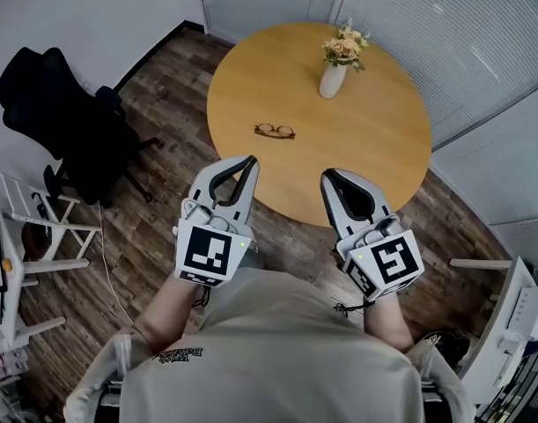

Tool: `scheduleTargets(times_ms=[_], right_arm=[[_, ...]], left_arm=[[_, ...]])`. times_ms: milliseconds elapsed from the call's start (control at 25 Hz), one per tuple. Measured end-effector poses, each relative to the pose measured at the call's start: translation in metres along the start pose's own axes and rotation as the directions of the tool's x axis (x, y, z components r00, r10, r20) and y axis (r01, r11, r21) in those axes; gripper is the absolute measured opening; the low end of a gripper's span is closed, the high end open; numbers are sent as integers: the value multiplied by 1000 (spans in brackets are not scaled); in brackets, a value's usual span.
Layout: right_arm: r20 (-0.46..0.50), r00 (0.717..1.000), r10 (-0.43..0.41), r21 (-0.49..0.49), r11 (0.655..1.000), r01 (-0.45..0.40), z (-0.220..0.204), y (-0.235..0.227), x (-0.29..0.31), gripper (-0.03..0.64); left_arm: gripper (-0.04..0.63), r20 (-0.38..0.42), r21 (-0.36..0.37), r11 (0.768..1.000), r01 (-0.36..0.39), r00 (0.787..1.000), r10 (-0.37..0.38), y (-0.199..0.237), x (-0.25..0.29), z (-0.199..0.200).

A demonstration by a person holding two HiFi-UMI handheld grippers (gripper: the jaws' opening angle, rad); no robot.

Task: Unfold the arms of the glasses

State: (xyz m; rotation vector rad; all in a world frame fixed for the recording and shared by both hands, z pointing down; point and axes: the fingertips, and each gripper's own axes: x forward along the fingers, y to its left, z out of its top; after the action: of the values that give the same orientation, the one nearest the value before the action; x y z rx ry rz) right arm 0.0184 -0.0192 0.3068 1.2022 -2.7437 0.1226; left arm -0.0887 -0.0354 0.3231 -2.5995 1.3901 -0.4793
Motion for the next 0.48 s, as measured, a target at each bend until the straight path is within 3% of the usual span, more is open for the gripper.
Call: scheduleTargets(times_ms=[480], right_arm=[[-8,995,-104,27,994,104,4,-16,72,37]], left_arm=[[23,2,26,995,97,995,-98,63,38,-20]])
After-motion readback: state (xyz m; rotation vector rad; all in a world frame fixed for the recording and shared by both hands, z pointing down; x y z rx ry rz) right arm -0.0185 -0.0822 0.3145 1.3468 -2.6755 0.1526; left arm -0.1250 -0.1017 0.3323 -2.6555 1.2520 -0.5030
